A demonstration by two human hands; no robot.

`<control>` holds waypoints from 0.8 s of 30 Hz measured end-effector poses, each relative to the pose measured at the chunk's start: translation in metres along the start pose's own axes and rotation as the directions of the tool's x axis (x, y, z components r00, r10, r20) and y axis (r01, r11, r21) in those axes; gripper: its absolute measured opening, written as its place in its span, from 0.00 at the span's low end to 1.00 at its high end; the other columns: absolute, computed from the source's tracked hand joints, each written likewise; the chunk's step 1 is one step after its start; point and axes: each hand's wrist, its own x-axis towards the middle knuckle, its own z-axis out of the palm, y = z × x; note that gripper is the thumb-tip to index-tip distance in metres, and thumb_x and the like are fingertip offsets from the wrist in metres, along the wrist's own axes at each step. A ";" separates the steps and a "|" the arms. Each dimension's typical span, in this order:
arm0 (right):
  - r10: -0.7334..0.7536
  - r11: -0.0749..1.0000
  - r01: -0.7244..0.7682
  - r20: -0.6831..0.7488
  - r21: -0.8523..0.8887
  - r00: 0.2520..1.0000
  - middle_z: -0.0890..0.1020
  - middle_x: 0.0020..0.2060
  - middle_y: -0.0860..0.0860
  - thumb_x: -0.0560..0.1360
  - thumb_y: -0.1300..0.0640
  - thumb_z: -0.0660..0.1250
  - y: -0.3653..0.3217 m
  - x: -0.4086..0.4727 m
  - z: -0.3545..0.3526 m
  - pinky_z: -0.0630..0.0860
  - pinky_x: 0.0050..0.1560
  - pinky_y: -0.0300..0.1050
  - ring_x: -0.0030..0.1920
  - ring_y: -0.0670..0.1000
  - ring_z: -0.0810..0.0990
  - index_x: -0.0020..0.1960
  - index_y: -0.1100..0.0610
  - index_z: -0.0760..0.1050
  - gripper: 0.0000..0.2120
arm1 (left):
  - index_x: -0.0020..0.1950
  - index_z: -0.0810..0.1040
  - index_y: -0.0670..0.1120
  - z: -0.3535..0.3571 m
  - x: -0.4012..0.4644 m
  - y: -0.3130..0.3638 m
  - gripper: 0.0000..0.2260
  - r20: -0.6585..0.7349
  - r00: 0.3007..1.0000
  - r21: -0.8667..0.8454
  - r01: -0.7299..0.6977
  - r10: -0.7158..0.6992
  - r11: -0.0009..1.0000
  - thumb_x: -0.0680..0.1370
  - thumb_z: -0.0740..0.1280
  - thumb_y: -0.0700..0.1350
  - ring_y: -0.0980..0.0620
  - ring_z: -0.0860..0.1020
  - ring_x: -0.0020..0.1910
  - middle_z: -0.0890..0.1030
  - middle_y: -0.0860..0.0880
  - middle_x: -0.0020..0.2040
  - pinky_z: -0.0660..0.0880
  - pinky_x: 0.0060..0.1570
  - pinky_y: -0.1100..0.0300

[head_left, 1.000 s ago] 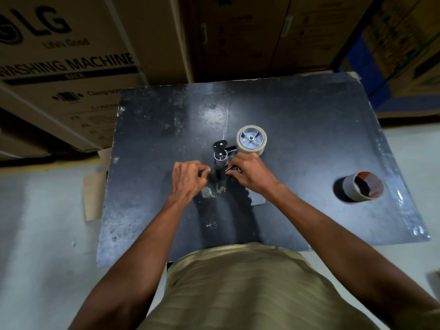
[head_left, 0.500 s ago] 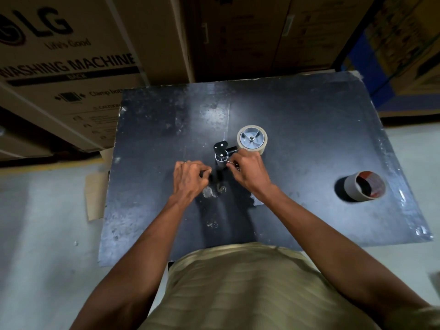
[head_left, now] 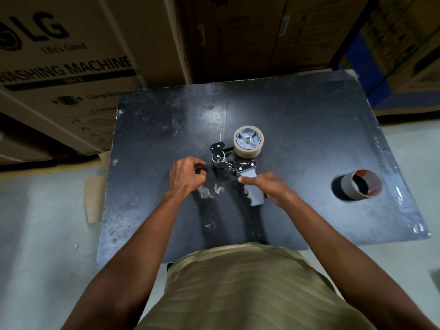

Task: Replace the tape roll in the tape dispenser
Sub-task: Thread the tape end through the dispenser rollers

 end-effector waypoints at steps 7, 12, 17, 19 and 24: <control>0.121 0.934 -0.229 0.360 0.275 0.925 0.81 0.44 0.57 0.80 0.62 0.67 -0.006 0.009 0.003 0.80 0.33 0.41 0.34 0.51 0.83 0.52 0.62 0.77 0.03 | 0.71 0.75 0.49 0.004 0.008 -0.004 0.34 0.103 0.990 -0.105 -0.081 0.092 0.991 0.65 0.75 0.38 0.51 0.78 0.51 0.80 0.47 0.58 0.75 0.58 0.62; 0.158 0.930 -0.267 0.382 0.254 0.911 0.87 0.46 0.56 0.80 0.61 0.63 -0.010 0.009 0.002 0.77 0.29 0.38 0.30 0.46 0.80 0.52 0.63 0.80 0.08 | 0.80 0.61 0.51 0.001 0.013 0.008 0.45 0.151 0.980 -0.184 -0.102 0.131 0.977 0.67 0.75 0.34 0.54 0.72 0.56 0.73 0.48 0.67 0.71 0.56 0.66; 0.092 0.927 -0.216 0.372 0.306 0.924 0.78 0.32 0.50 0.79 0.62 0.64 -0.018 -0.001 0.000 0.73 0.25 0.35 0.26 0.44 0.74 0.46 0.58 0.75 0.04 | 0.77 0.68 0.51 0.003 0.020 0.020 0.37 0.144 0.981 -0.216 -0.095 0.128 0.972 0.70 0.76 0.37 0.50 0.80 0.56 0.80 0.50 0.58 0.75 0.65 0.58; 0.075 0.926 -0.199 0.359 0.321 0.930 0.76 0.32 0.50 0.79 0.62 0.64 -0.018 -0.006 -0.002 0.72 0.24 0.35 0.26 0.44 0.74 0.44 0.57 0.74 0.05 | 0.74 0.72 0.53 0.008 0.019 0.020 0.33 0.124 0.985 -0.226 -0.092 0.122 0.970 0.71 0.76 0.39 0.49 0.81 0.51 0.80 0.49 0.52 0.78 0.61 0.54; 0.045 0.926 -0.145 0.279 0.348 0.959 0.75 0.32 0.51 0.78 0.63 0.65 -0.009 -0.029 -0.012 0.73 0.24 0.37 0.27 0.45 0.73 0.44 0.57 0.74 0.04 | 0.73 0.72 0.57 0.023 0.014 0.025 0.31 0.125 0.980 -0.224 -0.123 0.154 0.967 0.72 0.75 0.42 0.50 0.82 0.46 0.83 0.54 0.43 0.80 0.56 0.51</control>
